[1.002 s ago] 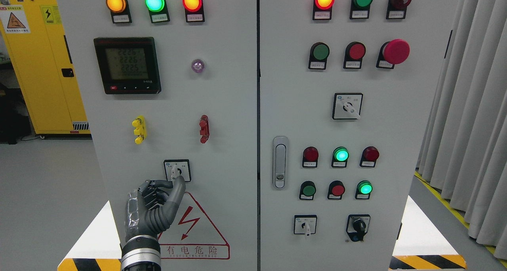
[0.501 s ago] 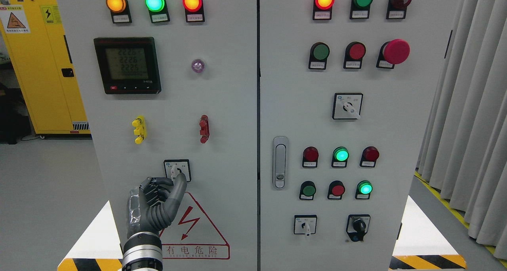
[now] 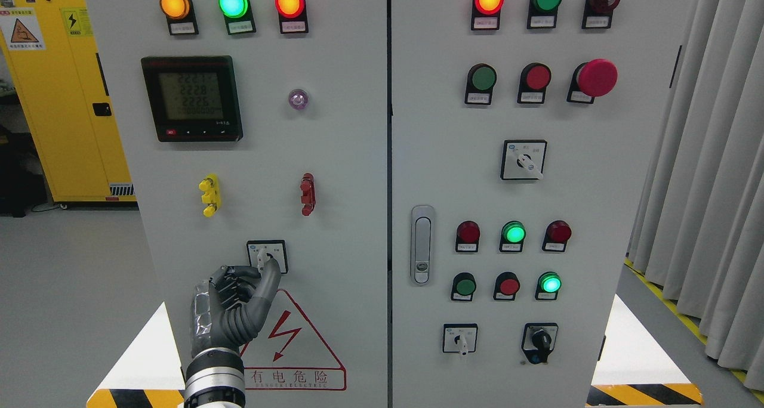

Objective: Turn on light switch 1

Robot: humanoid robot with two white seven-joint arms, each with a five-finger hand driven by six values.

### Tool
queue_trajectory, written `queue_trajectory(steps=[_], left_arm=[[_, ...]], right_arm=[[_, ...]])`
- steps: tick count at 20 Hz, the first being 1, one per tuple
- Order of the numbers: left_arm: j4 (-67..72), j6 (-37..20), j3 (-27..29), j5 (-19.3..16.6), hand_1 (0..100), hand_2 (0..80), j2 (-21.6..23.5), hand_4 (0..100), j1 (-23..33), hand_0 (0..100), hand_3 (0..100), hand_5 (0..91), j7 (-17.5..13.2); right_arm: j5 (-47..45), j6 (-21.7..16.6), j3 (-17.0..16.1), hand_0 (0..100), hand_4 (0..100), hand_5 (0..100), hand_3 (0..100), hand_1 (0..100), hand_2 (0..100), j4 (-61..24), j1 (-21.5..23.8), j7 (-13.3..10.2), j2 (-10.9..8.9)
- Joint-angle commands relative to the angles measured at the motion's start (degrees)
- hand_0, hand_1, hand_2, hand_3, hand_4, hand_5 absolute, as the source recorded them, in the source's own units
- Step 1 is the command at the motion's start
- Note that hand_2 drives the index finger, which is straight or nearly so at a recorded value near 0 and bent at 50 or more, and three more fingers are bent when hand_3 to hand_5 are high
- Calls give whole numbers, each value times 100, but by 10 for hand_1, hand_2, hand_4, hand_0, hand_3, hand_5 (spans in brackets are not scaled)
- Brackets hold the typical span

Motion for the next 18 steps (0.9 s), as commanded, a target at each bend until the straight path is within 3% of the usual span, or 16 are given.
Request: queue_trajectory(steps=[1, 18], left_arm=[[13, -37, 15, 6, 650, 595, 3, 898, -9, 250, 898, 875, 3], [66, -28, -3, -3, 648, 596, 3, 899, -36, 267, 898, 876, 3]], right_arm=[[0, 2, 0, 0, 0, 0, 0, 500, 40, 0, 0, 5, 0], [0, 2, 0, 0, 0, 0, 0, 500, 40, 0, 0, 5, 0]])
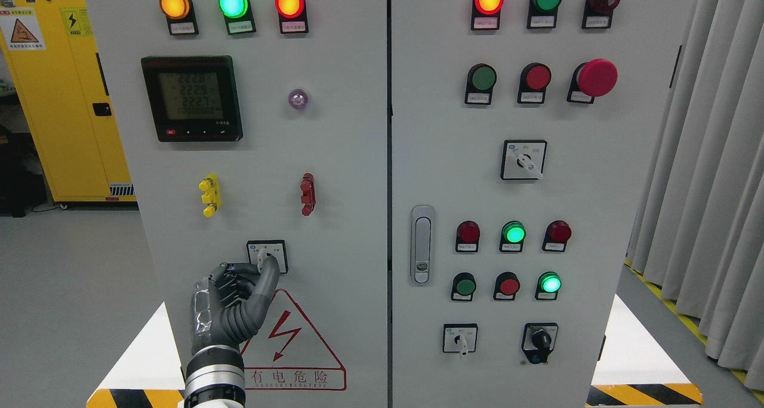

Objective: Turn on light switch 1

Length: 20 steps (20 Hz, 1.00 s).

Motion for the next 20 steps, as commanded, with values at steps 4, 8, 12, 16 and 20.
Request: queue_trajectory(steps=[4, 8, 12, 16, 20], left_arm=[[22, 16, -11, -18, 650, 598, 1, 899, 3, 284, 900, 876, 2], [31, 16, -11, -27, 650, 600, 1, 899, -6, 293, 901, 876, 2], [31, 16, -11, -27, 650, 603, 1, 899, -6, 295, 902, 876, 2], [31, 16, -20, -27, 642, 605, 1, 899, -14, 294, 901, 876, 2], [31, 7, -20, -18, 631, 606, -8, 899, -15, 302, 901, 876, 2]], right_arm=[[0, 2, 0, 0, 0, 0, 0, 500, 40, 0, 0, -4, 0], [0, 2, 0, 0, 0, 0, 0, 500, 40, 0, 0, 5, 0], [0, 2, 0, 0, 0, 0, 0, 500, 40, 0, 0, 5, 0], [0, 2, 0, 0, 0, 0, 0, 500, 40, 0, 0, 5, 0], [0, 2, 0, 0, 0, 0, 0, 500, 40, 0, 0, 5, 0]])
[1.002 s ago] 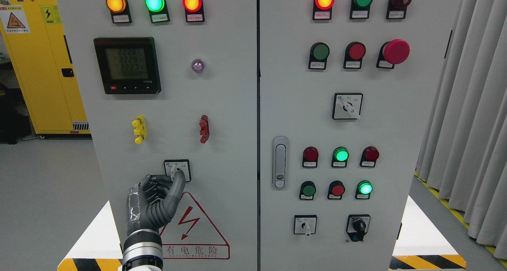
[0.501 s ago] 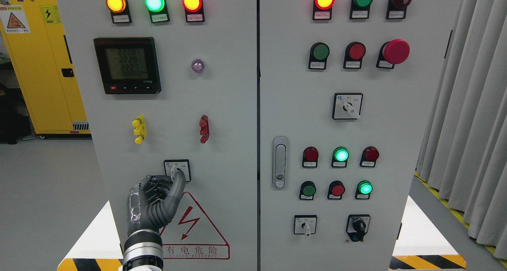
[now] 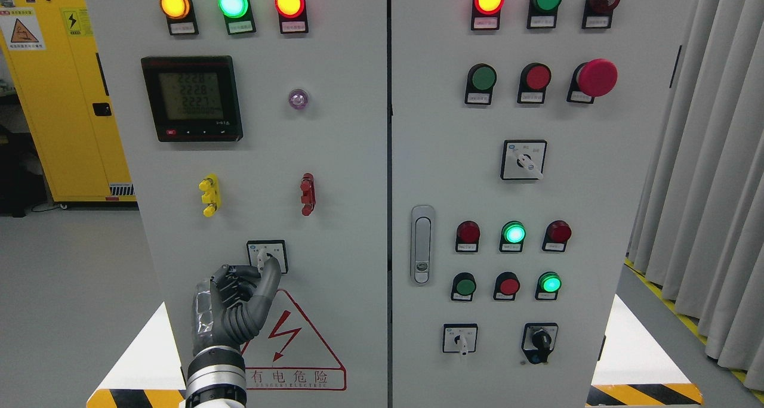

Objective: Turn on light switch 1

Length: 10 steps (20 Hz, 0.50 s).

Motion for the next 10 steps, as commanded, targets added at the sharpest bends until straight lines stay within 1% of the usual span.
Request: queue_trajectory(steps=[1, 10], left_arm=[[5, -6, -8, 5, 629, 606, -8, 899, -6, 306, 901, 876, 2], [5, -6, -8, 5, 590, 606, -8, 900, -6, 356, 902, 877, 2]], right_arm=[[0, 2, 0, 0, 0, 0, 0, 500, 40, 0, 0, 5, 0], [0, 2, 0, 0, 0, 0, 0, 500, 40, 0, 0, 5, 0]])
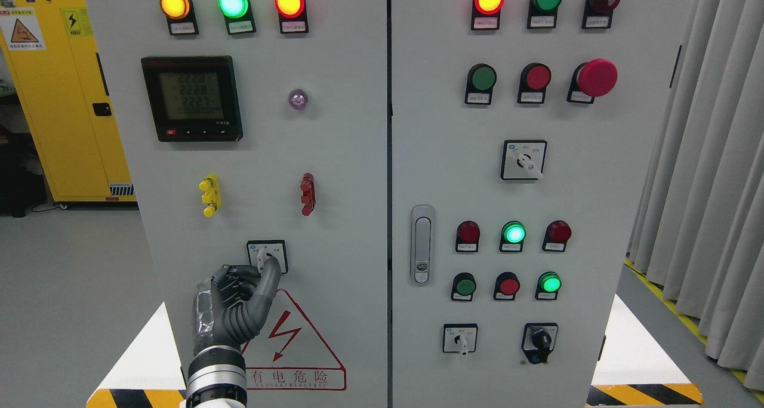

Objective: Turn on light switch 1

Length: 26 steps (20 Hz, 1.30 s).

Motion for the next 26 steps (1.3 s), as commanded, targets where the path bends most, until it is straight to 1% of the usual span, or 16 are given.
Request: queue_trajectory(steps=[1, 10, 21, 23, 25, 26], left_arm=[[3, -15, -3, 1, 586, 606, -5, 900, -3, 359, 902, 877, 1], [3, -24, -3, 1, 583, 603, -5, 900, -3, 384, 901, 877, 1], [12, -24, -12, 1, 580, 602, -5, 900, -3, 340, 900, 877, 1], [21, -24, -12, 1, 577, 602, -5, 901, -3, 347, 900, 877, 1], [21, -24, -12, 1, 572, 602, -5, 901, -3, 391, 900, 878, -8], [21, -24, -12, 1, 571, 602, -5, 901, -3, 395, 899, 878, 1]], right_arm=[[0, 2, 0, 0, 0, 0, 0, 500, 40, 0, 0, -4, 0], [0, 2, 0, 0, 0, 0, 0, 500, 40, 0, 0, 5, 0], [0, 2, 0, 0, 0, 0, 0, 500, 40, 0, 0, 5, 0], [0, 2, 0, 0, 0, 0, 0, 500, 40, 0, 0, 5, 0], [0, 2, 0, 0, 0, 0, 0, 500, 40, 0, 0, 5, 0], [0, 2, 0, 0, 0, 0, 0, 500, 40, 0, 0, 5, 0]])
